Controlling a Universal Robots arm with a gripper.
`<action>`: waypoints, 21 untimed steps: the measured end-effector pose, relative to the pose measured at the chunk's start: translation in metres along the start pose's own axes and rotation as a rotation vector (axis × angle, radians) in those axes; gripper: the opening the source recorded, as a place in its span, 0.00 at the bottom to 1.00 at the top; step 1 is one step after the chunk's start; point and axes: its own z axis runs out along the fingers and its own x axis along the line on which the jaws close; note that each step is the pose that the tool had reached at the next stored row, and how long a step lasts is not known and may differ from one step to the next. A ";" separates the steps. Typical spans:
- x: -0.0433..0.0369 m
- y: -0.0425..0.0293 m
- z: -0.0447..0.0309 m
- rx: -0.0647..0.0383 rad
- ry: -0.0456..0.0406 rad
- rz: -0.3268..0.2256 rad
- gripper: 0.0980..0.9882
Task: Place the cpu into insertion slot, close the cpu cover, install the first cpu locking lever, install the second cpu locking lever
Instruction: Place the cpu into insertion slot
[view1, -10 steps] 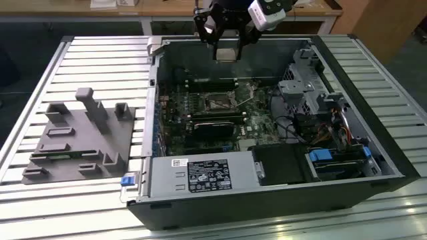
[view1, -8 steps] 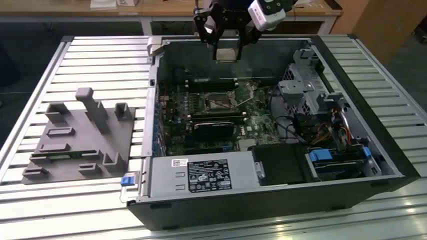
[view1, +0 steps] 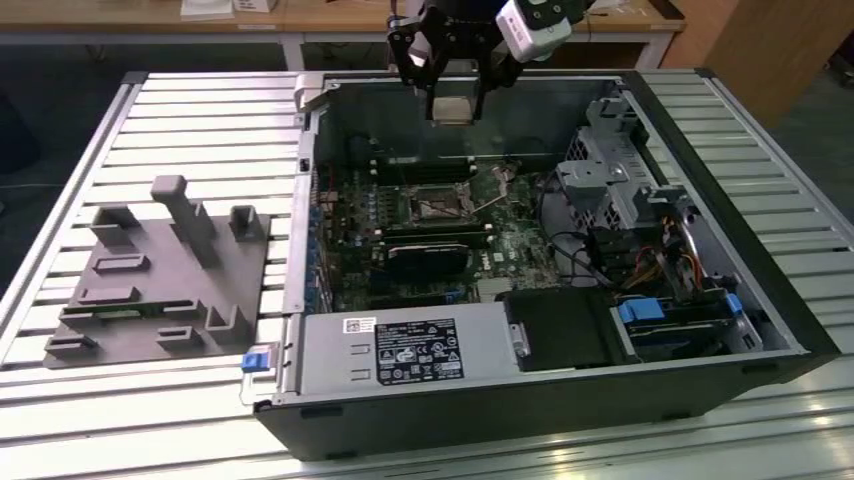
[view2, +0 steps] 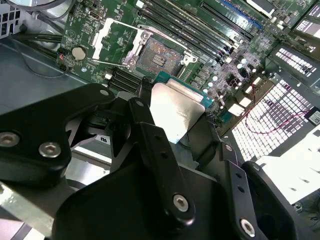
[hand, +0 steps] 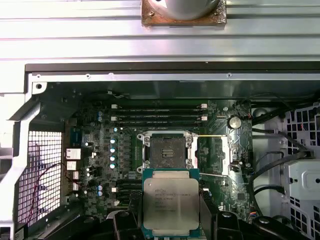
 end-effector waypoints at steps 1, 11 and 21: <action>0.0000 0.0000 0.0000 0.000 0.0001 0.000 0.50; -0.0002 -0.0009 0.0102 0.000 0.0000 0.000 0.50; -0.0004 -0.0017 0.0189 0.001 0.0000 0.000 0.50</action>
